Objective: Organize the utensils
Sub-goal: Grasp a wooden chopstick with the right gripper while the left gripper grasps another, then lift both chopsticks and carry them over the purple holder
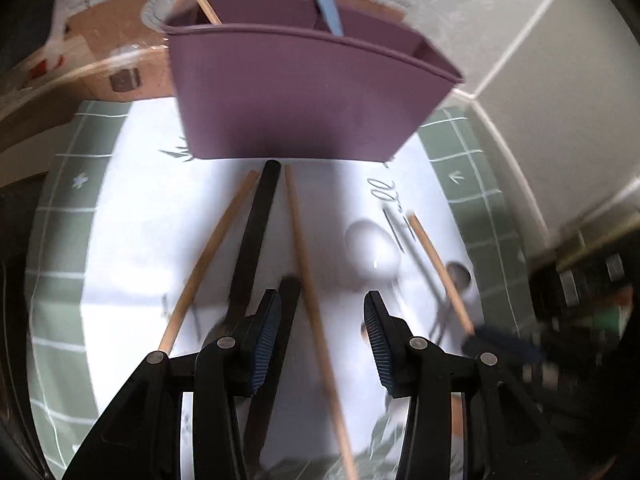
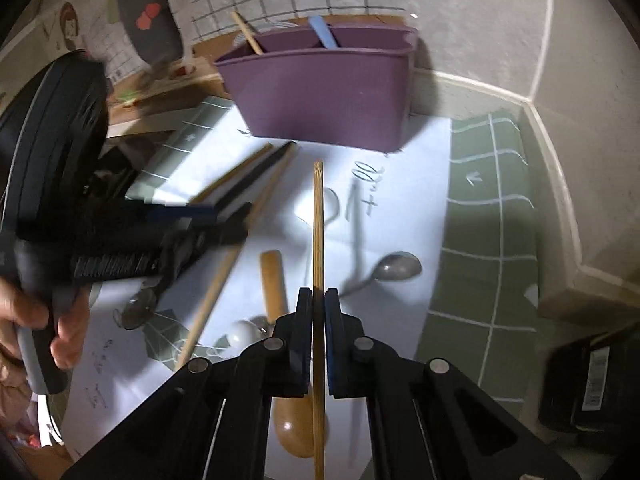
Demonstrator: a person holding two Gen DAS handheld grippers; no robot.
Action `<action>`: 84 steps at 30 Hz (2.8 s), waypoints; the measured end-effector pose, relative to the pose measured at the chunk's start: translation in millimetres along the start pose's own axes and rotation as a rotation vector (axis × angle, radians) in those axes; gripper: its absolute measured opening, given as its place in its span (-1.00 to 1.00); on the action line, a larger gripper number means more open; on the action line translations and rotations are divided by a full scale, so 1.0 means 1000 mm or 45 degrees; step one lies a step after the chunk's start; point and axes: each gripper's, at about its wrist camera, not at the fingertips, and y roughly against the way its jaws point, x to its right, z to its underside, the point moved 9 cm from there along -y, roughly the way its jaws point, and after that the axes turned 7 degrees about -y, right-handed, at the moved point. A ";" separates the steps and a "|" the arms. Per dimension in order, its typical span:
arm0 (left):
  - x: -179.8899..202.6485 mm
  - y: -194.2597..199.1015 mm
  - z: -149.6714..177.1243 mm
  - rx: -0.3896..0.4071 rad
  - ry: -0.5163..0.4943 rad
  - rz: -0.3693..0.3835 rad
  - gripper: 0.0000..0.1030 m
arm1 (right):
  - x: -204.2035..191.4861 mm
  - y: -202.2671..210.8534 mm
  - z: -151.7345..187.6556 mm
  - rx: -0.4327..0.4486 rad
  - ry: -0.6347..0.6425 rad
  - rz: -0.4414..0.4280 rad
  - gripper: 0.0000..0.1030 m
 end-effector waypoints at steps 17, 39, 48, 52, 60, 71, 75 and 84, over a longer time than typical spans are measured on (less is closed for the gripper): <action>-0.018 0.018 -0.002 0.095 -0.049 0.001 -0.89 | -0.004 0.004 0.001 0.004 0.031 -0.041 -0.80; -0.009 0.156 0.013 0.534 -0.054 -0.001 -0.89 | -0.032 0.036 -0.032 0.153 0.026 0.050 -0.89; 0.026 0.275 -0.055 0.824 -0.175 -0.055 -0.89 | -0.074 0.161 -0.097 0.522 0.103 0.039 -0.89; 0.035 0.314 -0.083 0.901 -0.199 -0.082 -0.89 | -0.094 0.208 -0.142 0.689 0.179 0.064 -0.89; 0.026 0.331 -0.115 0.967 -0.140 -0.065 -0.89 | -0.111 0.258 -0.218 0.885 0.244 0.149 -0.89; -0.005 0.304 -0.160 1.027 -0.075 -0.203 -0.89 | -0.102 0.251 -0.266 1.051 0.239 0.118 -0.89; -0.023 0.271 -0.171 0.977 -0.043 -0.239 -0.89 | -0.092 0.215 -0.276 1.053 0.218 0.106 -0.89; -0.043 0.193 -0.177 0.892 -0.029 -0.282 -0.89 | -0.045 0.140 -0.282 1.025 0.092 0.078 -0.89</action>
